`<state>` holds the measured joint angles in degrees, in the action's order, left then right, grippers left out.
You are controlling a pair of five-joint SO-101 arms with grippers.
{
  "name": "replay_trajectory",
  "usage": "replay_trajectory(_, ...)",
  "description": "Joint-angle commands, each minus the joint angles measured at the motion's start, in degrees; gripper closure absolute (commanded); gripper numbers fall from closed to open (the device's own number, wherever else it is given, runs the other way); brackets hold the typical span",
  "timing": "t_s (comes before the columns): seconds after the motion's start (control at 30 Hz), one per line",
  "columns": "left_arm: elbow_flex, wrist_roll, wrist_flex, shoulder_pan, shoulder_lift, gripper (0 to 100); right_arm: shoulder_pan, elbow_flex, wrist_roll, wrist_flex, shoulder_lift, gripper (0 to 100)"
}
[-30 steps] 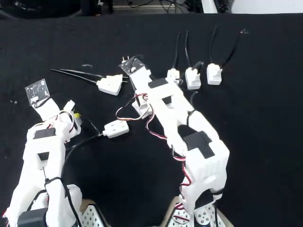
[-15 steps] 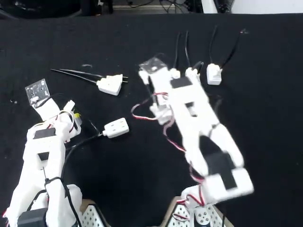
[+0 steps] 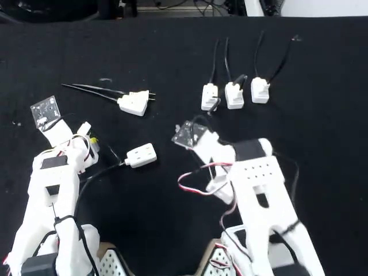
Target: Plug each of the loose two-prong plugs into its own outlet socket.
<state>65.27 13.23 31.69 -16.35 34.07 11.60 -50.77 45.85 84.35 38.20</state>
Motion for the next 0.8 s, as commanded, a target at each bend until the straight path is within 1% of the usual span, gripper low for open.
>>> replay_trajectory(0.0, -0.1, -0.6, -0.9, 0.2, 1.6, 81, -1.1, 0.2, 2.8, 3.4, 3.4, 91.0)
replay_trajectory(0.1, -0.1, -0.6, -0.9, 0.2, 1.6, 81, -1.1, 0.2, 2.9, 3.3, 3.6, 77.1)
replay_trajectory(0.17, -0.1, -0.6, -0.9, 0.2, 1.6, 81, -1.1, 0.2, 2.8, 1.2, 3.6, 68.6)
replay_trajectory(0.23, -0.1, -0.6, -0.9, 0.2, 1.6, 81, -1.1, 0.2, 2.7, -2.0, 3.6, 61.9)
replay_trajectory(0.3, -0.1, -0.6, -0.9, 0.2, 1.6, 81, -0.8, 0.0, 2.2, -5.9, 3.6, 57.3)
replay_trajectory(0.33, -0.1, -0.6, -0.9, 0.2, 1.6, 81, -0.4, 0.0, 0.2, -8.5, 3.4, 55.8)
replay_trajectory(0.4, -0.1, -0.6, -0.9, 0.2, 1.6, 81, 0.6, -0.2, -7.5, -14.7, 3.4, 53.6)
replay_trajectory(0.47, -0.1, -0.6, -0.9, 0.2, 1.6, 81, 0.8, -1.1, -14.9, -21.4, 3.4, 52.8)
replay_trajectory(0.53, -0.1, -0.6, -0.9, 0.2, 1.6, 81, 1.1, -3.0, -20.2, -28.4, 3.3, 52.8)
replay_trajectory(0.63, -0.1, -0.6, -0.9, 0.2, 1.6, 81, 4.6, -7.5, -23.5, -36.4, 3.3, 52.8)
replay_trajectory(0.77, -0.1, -0.6, -0.9, 0.2, 1.6, 81, 9.4, -12.4, -23.9, -43.0, 3.3, 52.8)
